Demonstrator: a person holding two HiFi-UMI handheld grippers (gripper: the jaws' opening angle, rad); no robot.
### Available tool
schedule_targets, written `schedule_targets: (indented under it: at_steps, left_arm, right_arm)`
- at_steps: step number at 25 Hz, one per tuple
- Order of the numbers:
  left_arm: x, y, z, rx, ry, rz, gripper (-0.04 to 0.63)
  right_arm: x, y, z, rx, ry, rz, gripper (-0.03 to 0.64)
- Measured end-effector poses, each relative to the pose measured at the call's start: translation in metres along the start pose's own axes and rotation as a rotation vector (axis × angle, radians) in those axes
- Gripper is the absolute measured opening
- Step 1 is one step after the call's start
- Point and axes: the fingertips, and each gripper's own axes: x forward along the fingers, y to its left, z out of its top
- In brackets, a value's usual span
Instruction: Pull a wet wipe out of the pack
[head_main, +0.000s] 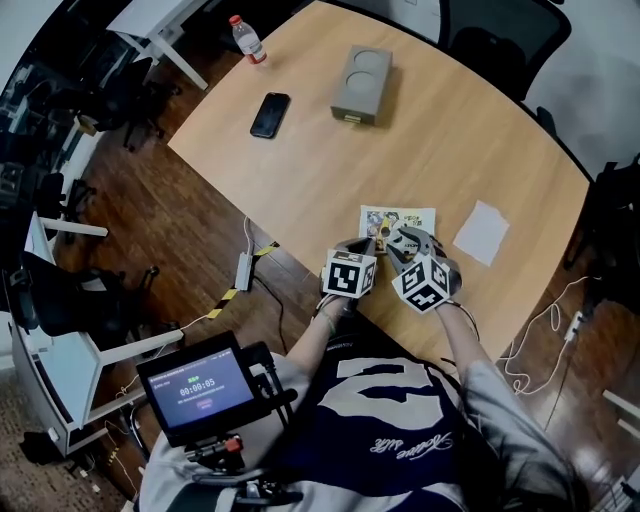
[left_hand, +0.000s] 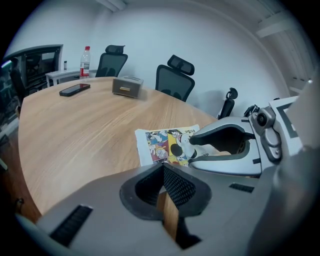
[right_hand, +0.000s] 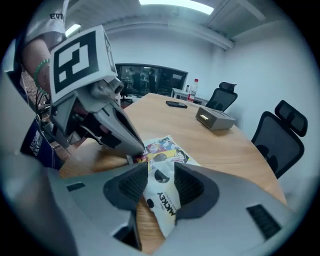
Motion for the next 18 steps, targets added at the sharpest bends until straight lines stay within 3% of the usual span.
schedule_targets:
  at_steps: [6, 7, 8, 11, 13, 16, 18]
  left_arm:
    - [0.002, -0.002, -0.003, -0.008, -0.019, -0.004, 0.003]
    - [0.003, -0.003, -0.003, -0.007, -0.022, -0.003, 0.003]
    - [0.003, -0.004, -0.004, -0.002, -0.023, 0.0, 0.003]
    - [0.006, -0.006, -0.004, 0.013, -0.026, 0.003, 0.003]
    - [0.008, -0.006, -0.004, 0.016, -0.025, 0.004, 0.003]
    - [0.008, -0.003, -0.005, 0.017, -0.018, 0.012, 0.003]
    - [0.009, -0.001, -0.006, 0.017, -0.01, 0.024, 0.003]
  right_arm:
    - [0.012, -0.006, -0.002, 0.047, 0.025, -0.006, 0.138]
    - [0.012, -0.007, -0.002, 0.068, 0.024, -0.009, 0.104]
    - [0.013, -0.009, -0.003, 0.088, 0.026, -0.015, 0.008]
    - [0.013, -0.016, -0.006, 0.147, 0.041, -0.012, 0.0]
    - [0.011, -0.02, 0.0, 0.244, -0.003, 0.006, 0.0]
    - [-0.003, -0.03, 0.019, 0.523, -0.151, 0.068, 0.0]
    - [-0.015, -0.035, 0.032, 0.648, -0.238, 0.123, 0.0]
